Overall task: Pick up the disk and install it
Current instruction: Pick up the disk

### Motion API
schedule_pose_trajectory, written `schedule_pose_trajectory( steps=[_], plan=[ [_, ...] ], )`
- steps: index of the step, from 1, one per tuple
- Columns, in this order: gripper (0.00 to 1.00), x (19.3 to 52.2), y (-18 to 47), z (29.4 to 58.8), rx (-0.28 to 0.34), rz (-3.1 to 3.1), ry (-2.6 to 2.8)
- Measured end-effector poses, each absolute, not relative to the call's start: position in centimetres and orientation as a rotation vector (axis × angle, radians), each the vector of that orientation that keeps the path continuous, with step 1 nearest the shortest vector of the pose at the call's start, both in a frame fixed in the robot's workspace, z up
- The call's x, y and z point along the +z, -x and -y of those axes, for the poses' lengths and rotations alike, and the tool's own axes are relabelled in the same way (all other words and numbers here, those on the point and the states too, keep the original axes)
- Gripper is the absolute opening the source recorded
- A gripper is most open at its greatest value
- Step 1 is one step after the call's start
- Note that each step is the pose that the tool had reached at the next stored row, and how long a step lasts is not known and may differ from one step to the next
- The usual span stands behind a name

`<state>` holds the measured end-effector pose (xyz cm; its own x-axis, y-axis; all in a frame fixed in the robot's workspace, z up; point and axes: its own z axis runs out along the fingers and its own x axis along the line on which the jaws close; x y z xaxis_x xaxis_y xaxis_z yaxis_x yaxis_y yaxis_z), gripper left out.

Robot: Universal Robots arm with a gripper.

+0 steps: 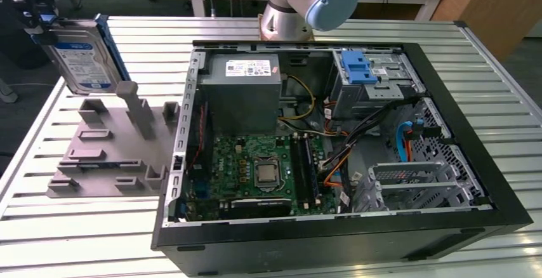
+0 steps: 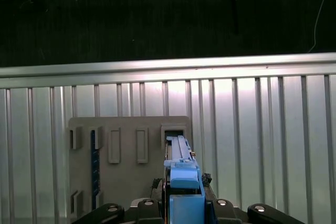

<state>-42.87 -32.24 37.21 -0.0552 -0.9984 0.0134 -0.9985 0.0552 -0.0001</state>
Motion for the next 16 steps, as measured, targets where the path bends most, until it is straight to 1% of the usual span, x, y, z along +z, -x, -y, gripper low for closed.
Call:
schedule_pose_trajectory(
  steps=[16],
  plan=[
    [0.36, 37.8, 42.87, 32.23, 0.014, 2.275, -2.153]
  ],
)
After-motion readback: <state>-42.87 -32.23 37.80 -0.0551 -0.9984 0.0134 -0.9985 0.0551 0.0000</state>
